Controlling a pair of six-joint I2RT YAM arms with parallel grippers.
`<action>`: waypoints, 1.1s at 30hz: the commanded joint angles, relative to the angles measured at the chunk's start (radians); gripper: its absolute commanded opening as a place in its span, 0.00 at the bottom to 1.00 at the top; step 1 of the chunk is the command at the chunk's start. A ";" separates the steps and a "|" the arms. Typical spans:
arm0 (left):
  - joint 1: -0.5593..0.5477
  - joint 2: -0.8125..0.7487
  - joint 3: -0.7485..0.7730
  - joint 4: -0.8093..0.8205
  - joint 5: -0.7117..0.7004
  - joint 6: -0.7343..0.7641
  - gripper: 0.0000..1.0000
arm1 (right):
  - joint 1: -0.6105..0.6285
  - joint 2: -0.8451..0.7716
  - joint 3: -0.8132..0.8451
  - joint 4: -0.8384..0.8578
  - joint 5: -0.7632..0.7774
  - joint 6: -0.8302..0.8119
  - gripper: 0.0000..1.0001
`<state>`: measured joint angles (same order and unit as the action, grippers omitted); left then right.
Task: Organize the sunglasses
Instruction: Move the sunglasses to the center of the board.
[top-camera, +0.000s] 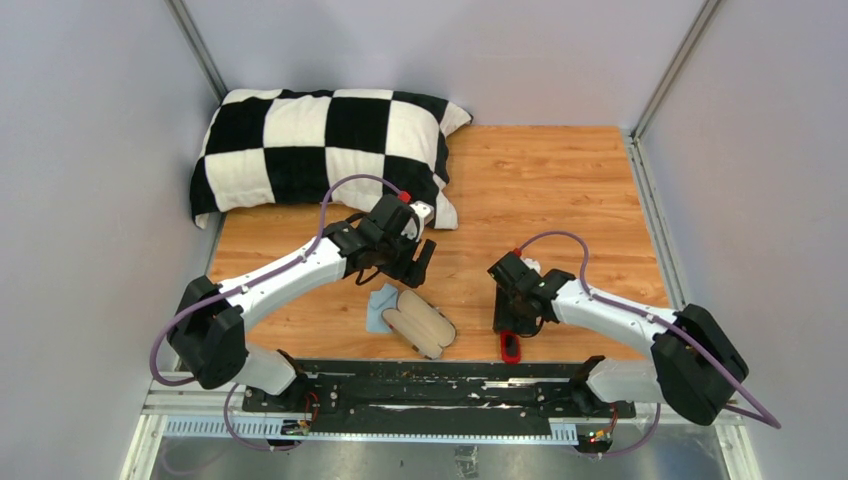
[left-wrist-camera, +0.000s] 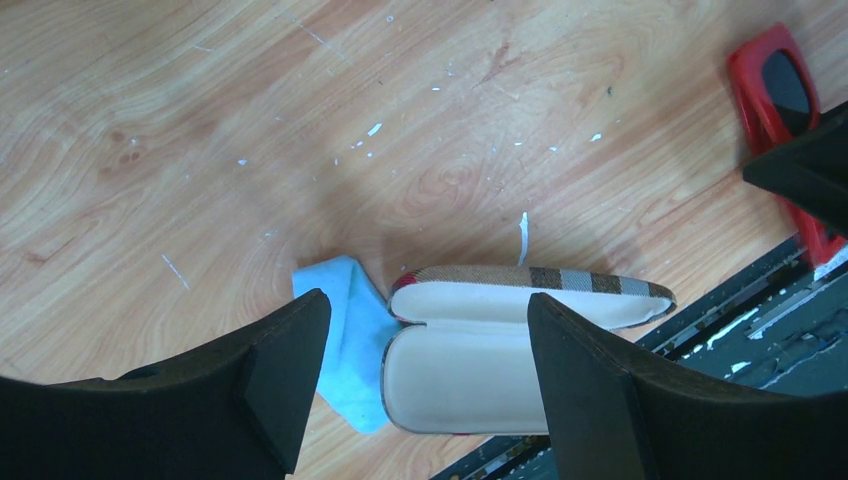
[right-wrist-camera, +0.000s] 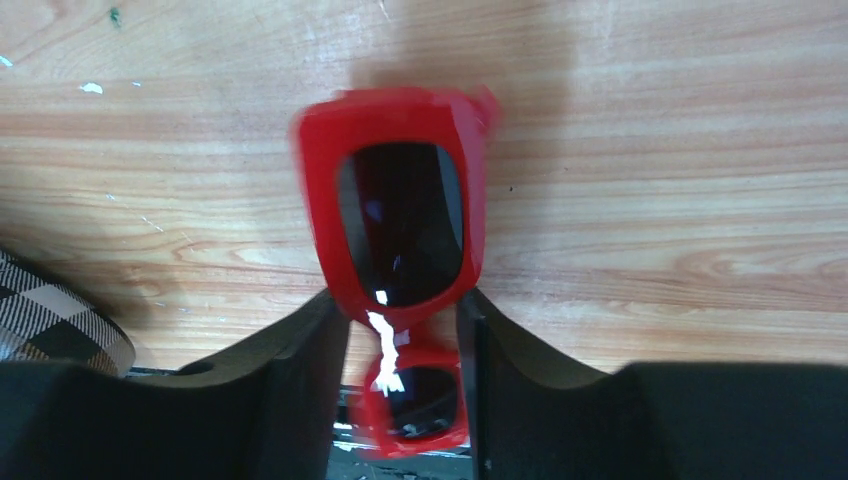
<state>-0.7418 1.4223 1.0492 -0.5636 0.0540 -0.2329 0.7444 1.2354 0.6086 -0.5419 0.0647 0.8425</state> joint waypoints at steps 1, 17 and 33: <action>0.004 0.006 0.018 0.014 0.017 -0.018 0.76 | 0.014 0.018 0.014 0.000 0.067 0.007 0.43; 0.007 -0.017 0.022 0.003 0.005 -0.011 0.77 | -0.326 -0.011 0.031 -0.036 0.150 -0.210 0.40; 0.084 -0.046 0.024 -0.010 0.025 -0.062 0.77 | -0.346 -0.251 0.192 -0.097 -0.006 -0.392 0.77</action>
<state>-0.6807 1.4143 1.0492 -0.5644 0.0715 -0.2737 0.3569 1.0534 0.7261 -0.6041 0.1287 0.5411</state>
